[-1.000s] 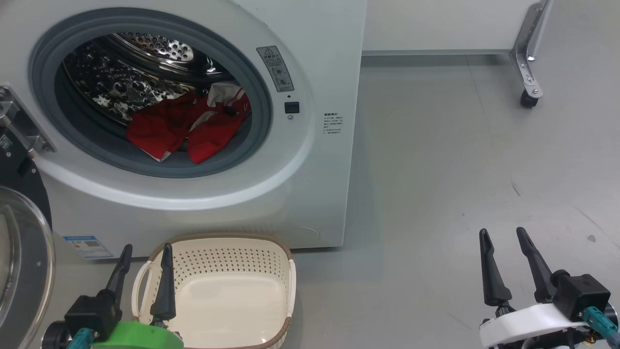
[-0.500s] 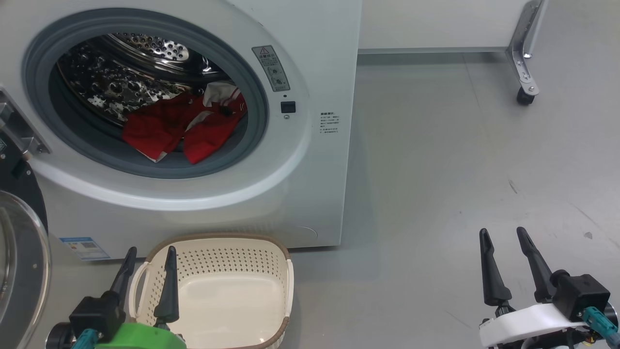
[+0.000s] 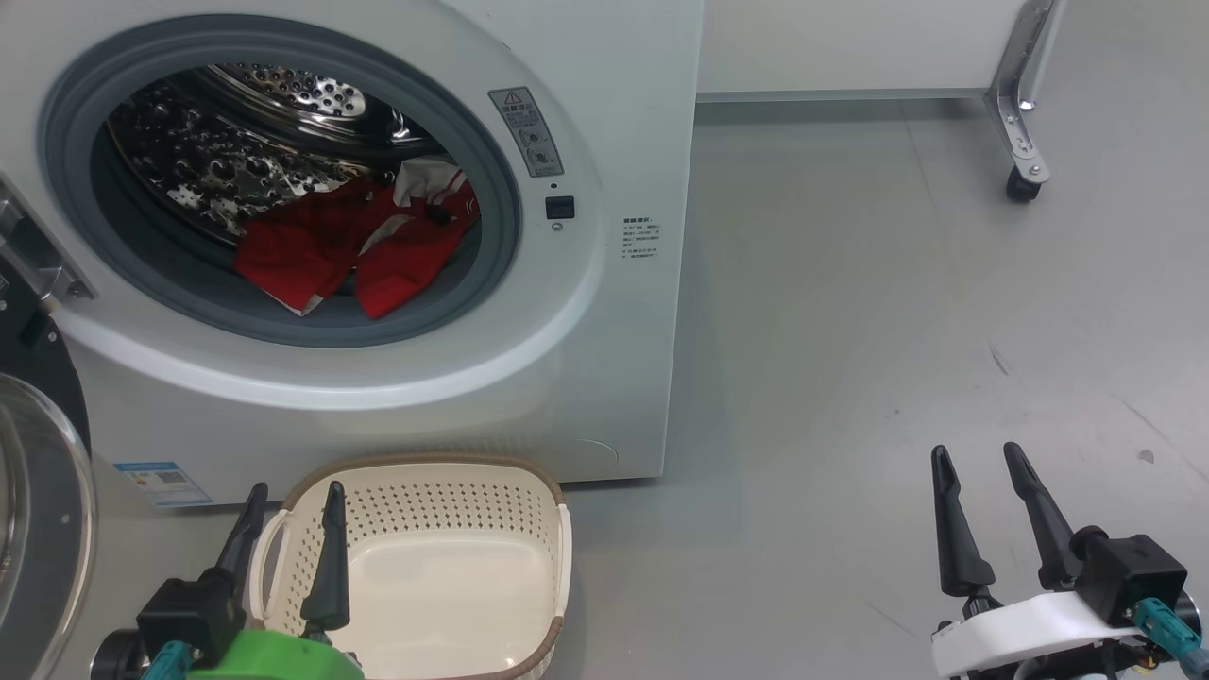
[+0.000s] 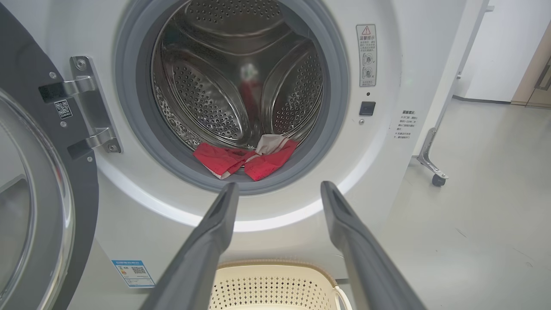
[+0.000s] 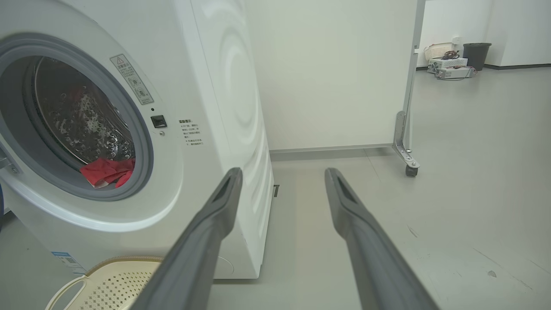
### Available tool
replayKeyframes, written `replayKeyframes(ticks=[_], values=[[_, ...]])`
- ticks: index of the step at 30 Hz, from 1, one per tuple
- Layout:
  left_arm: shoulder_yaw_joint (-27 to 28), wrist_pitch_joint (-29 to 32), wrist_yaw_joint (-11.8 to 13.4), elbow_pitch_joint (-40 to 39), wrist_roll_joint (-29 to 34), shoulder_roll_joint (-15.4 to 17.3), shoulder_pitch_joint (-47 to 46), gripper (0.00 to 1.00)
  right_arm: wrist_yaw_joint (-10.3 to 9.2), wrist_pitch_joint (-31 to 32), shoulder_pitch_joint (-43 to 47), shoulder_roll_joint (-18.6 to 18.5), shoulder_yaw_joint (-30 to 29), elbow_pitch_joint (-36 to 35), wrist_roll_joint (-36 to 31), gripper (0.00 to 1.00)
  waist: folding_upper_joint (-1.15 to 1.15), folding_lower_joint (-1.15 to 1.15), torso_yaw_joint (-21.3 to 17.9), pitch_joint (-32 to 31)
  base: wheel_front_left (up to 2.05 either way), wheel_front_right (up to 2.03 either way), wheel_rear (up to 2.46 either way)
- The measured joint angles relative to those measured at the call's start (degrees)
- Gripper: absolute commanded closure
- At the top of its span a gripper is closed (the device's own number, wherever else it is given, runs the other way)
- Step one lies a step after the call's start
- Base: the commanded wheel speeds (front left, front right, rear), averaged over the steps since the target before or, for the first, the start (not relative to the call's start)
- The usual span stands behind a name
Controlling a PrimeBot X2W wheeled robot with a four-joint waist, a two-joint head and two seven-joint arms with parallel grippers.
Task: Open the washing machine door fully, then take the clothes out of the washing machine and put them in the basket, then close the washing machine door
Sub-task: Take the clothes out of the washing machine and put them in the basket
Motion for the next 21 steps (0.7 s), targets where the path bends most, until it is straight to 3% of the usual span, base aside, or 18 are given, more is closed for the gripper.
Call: replayKeyframes(ticks=[15,21], values=[[0.47,0.08,0.63,-0.04,1.26,0.63,0.0,0.0,0.51,0.0,0.01,0.35,0.54,-0.15,-0.45,0.0,0.0,0.0,-1.08,2.21,0.0,0.0,0.0],[1.34,2.45,3.13,-0.1,3.76,2.76,-0.89,0.0,0.51,-0.01,-0.01,0.65,0.98,-1.11,-0.52,0.0,0.0,0.0,-2.25,5.27,0.0,0.0,0.0]])
